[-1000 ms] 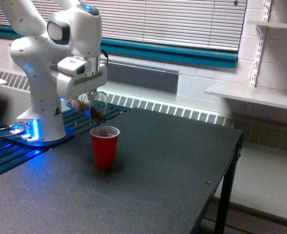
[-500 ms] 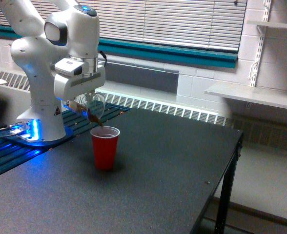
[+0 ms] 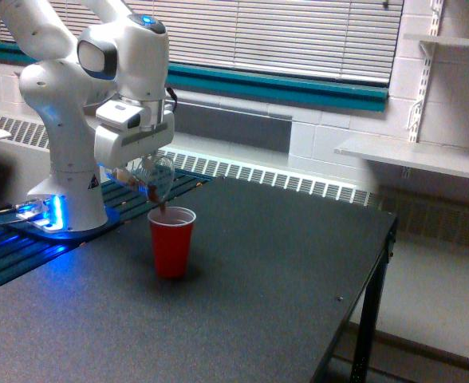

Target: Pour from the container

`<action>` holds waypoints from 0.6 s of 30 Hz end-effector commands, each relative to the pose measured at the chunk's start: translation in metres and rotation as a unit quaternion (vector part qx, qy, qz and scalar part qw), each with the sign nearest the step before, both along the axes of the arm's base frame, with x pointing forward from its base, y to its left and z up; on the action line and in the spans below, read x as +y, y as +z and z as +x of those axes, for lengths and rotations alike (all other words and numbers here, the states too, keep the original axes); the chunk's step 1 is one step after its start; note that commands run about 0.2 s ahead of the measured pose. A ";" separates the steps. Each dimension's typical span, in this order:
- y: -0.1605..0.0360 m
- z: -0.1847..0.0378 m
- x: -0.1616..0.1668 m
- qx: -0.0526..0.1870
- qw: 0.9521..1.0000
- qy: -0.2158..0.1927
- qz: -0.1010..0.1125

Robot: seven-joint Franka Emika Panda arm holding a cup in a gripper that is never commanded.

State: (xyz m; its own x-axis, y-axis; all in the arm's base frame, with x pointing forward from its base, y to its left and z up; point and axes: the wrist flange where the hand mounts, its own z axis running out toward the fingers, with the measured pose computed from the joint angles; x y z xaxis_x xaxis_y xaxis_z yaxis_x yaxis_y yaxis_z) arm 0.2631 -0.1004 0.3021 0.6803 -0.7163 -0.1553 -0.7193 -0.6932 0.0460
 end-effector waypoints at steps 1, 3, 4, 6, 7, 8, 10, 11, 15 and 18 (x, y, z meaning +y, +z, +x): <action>-0.019 -0.006 0.014 0.026 1.000 0.011 0.005; -0.021 -0.006 0.015 0.028 1.000 0.011 0.005; -0.022 -0.006 0.016 0.029 1.000 0.012 0.006; -0.025 -0.005 0.017 0.031 0.999 0.013 0.006; -0.026 -0.005 0.017 0.033 0.999 0.015 0.006; -0.027 -0.005 0.018 0.035 0.999 0.016 0.007; -0.030 -0.005 0.019 0.038 0.999 0.018 0.008; -0.031 -0.005 0.019 0.039 0.999 0.020 0.007; -0.036 -0.005 0.020 0.043 0.999 0.021 0.006; -0.040 -0.005 0.021 0.046 0.999 0.023 0.006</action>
